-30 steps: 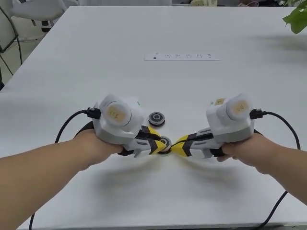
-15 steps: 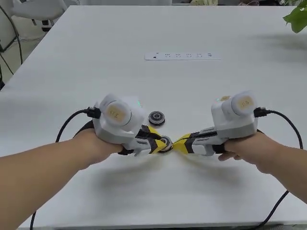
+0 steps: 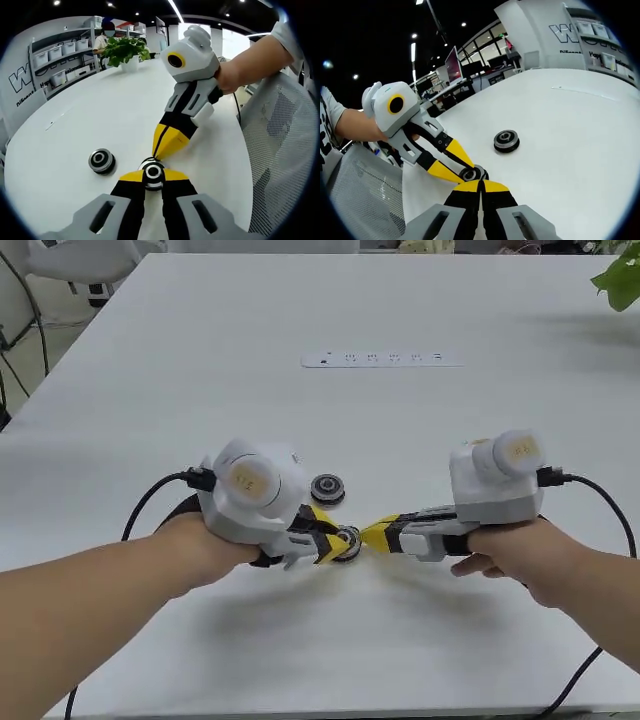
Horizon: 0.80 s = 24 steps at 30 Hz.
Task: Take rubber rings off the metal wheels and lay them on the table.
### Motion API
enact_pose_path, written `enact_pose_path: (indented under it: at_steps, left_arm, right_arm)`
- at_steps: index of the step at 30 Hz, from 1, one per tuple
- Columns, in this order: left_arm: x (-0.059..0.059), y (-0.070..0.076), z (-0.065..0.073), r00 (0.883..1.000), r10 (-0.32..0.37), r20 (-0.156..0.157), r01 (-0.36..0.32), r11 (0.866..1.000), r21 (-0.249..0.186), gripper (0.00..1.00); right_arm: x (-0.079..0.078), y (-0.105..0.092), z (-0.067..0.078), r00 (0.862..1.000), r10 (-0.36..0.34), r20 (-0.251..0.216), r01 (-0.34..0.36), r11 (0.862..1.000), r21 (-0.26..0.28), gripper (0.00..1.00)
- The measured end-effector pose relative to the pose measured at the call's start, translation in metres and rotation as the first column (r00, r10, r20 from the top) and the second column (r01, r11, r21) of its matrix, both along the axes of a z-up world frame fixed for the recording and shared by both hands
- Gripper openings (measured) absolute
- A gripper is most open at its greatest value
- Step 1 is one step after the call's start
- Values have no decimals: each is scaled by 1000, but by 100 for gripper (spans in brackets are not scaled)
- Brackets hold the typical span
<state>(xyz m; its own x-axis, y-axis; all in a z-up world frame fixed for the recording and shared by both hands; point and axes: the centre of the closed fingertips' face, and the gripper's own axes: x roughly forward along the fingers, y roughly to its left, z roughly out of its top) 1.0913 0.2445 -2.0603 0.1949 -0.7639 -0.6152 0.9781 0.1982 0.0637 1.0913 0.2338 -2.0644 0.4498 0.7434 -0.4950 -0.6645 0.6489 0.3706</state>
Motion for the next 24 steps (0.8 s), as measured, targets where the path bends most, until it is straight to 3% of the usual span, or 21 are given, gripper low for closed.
enact_pose_path:
  at_steps: [24]
  left_arm:
    - [-1, 0, 0, 1000, 0, 6, 0, 1000, 10, 6]
  right_arm:
    - [-8, 16, 10, 999, 42, 12, -42, 999, 20, 0]
